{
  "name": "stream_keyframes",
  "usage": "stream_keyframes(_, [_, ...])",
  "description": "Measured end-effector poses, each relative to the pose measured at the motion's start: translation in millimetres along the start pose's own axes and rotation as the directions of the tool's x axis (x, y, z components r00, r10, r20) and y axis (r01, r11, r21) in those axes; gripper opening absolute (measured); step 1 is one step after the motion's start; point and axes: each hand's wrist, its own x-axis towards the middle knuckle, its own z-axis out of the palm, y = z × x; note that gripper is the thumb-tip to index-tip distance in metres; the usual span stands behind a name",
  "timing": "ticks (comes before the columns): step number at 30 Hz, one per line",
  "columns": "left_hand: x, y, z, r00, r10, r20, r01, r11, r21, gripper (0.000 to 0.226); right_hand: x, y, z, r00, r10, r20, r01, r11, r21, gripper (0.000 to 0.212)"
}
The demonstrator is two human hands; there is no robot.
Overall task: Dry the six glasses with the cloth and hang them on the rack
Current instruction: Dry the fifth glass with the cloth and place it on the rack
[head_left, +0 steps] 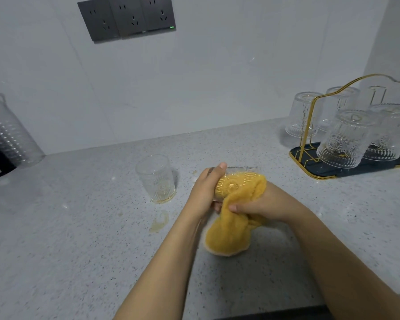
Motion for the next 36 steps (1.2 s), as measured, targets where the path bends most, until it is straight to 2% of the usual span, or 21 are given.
stream_keyframes(1, [0.2,0.6,-2.0,0.999,-0.030,0.022,0.030,0.999,0.010,0.042,0.3,-1.0,0.9,1.000,-0.004,-0.008,0.004,1.000,-0.024,0.031])
stream_keyframes(3, [-2.4,2.1,-1.5,1.000,-0.025,0.008,0.024,0.999,0.036,0.040,1.2,-1.4,-1.1,0.999,-0.023,-0.041,0.025,0.997,0.071,0.029])
stream_keyframes(5, [-4.6,1.0,1.9,0.996,0.083,-0.019,-0.081,0.994,0.068,0.034,3.7,0.6,-7.9,0.995,0.010,-0.102,0.017,0.967,0.255,0.028])
stream_keyframes(7, [-4.3,-3.7,3.1,0.973,0.230,-0.017,-0.225,0.962,0.152,0.046,4.9,2.6,-14.5,0.992,0.059,-0.112,-0.003,0.894,0.449,0.029])
stream_keyframes(8, [-3.6,-5.7,3.7,0.964,0.266,-0.019,-0.259,0.950,0.173,0.048,5.1,1.8,-14.8,0.993,0.059,-0.101,-0.003,0.875,0.484,0.027])
stream_keyframes(9, [-3.7,-6.2,4.8,0.964,0.265,-0.034,-0.257,0.954,0.156,0.044,4.2,2.0,-14.1,0.995,0.052,-0.090,-0.006,0.891,0.454,0.026])
stream_keyframes(11, [-4.9,-2.4,6.4,0.983,0.173,-0.062,-0.172,0.985,0.019,0.028,2.1,3.3,-8.2,0.998,0.033,-0.062,-0.018,0.972,0.234,0.026])
stream_keyframes(12, [-4.0,-0.9,5.5,0.993,0.104,-0.055,-0.106,0.994,-0.038,0.028,0.8,3.8,-4.1,0.999,0.025,-0.040,-0.021,0.996,0.088,0.025])
stream_keyframes(14, [-0.9,-1.7,0.5,1.000,-0.009,-0.008,0.008,0.999,-0.041,0.037,0.8,7.9,1.5,1.000,0.012,0.015,-0.011,0.992,-0.123,0.027])
stream_keyframes(17, [-2.9,0.2,-1.8,0.989,-0.142,0.035,0.143,0.990,-0.017,0.045,2.5,7.9,1.1,0.998,0.007,-0.066,-0.019,0.983,-0.181,0.030])
stream_keyframes(18, [-5.5,3.2,1.0,0.990,-0.131,0.058,0.131,0.991,0.000,0.044,2.2,7.4,-1.7,0.993,0.002,-0.116,-0.017,0.992,-0.126,0.029])
stream_keyframes(21, [-6.1,-1.6,9.4,0.997,0.076,0.025,-0.079,0.989,0.128,0.025,5.0,4.2,-14.3,0.973,0.030,-0.230,0.015,0.982,0.189,0.026])
stream_keyframes(23, [-5.2,-5.9,12.2,0.982,0.188,0.008,-0.187,0.966,0.177,0.035,5.7,4.5,-20.6,0.971,0.063,-0.229,0.031,0.922,0.386,0.031])
stream_keyframes(24, [-5.0,-7.4,12.8,0.979,0.205,0.002,-0.203,0.964,0.170,0.038,5.2,4.8,-20.9,0.978,0.062,-0.197,0.026,0.911,0.412,0.034])
stream_keyframes(25, [-5.9,-5.1,13.8,0.981,0.193,-0.024,-0.187,0.971,0.147,0.039,4.8,5.9,-20.2,0.987,0.053,-0.153,0.008,0.929,0.371,0.036])
stream_keyframes(27, [-5.1,-1.7,12.3,0.994,0.092,-0.060,-0.088,0.994,0.059,0.040,2.4,5.9,-15.3,0.999,0.019,-0.034,-0.013,0.986,0.167,0.031])
stream_keyframes(29, [-3.7,1.1,10.0,0.997,-0.071,-0.023,0.071,0.997,-0.008,0.063,2.6,6.6,-14.6,1.000,-0.016,0.022,0.016,1.000,0.007,0.028])
stream_keyframes(30, [-4.2,0.9,8.8,0.991,-0.133,0.030,0.135,0.990,-0.035,0.074,3.3,6.7,-17.0,0.999,-0.038,0.011,0.038,0.999,-0.032,0.027])
stream_keyframes(31, [-5.5,1.5,6.4,0.981,-0.177,0.075,0.181,0.983,-0.041,0.077,3.7,7.5,-19.3,0.997,-0.068,-0.019,0.067,0.996,-0.052,0.025])
stream_keyframes(34, [-2.2,3.9,-4.7,0.944,-0.282,0.172,0.286,0.958,0.000,0.057,4.0,7.7,-26.8,0.976,-0.169,-0.140,0.159,0.984,-0.082,0.015])
stream_keyframes(36, [0.3,3.9,-11.1,0.910,-0.322,0.262,0.338,0.941,-0.020,0.054,3.7,7.5,-26.9,0.946,-0.247,-0.212,0.233,0.968,-0.091,0.010])
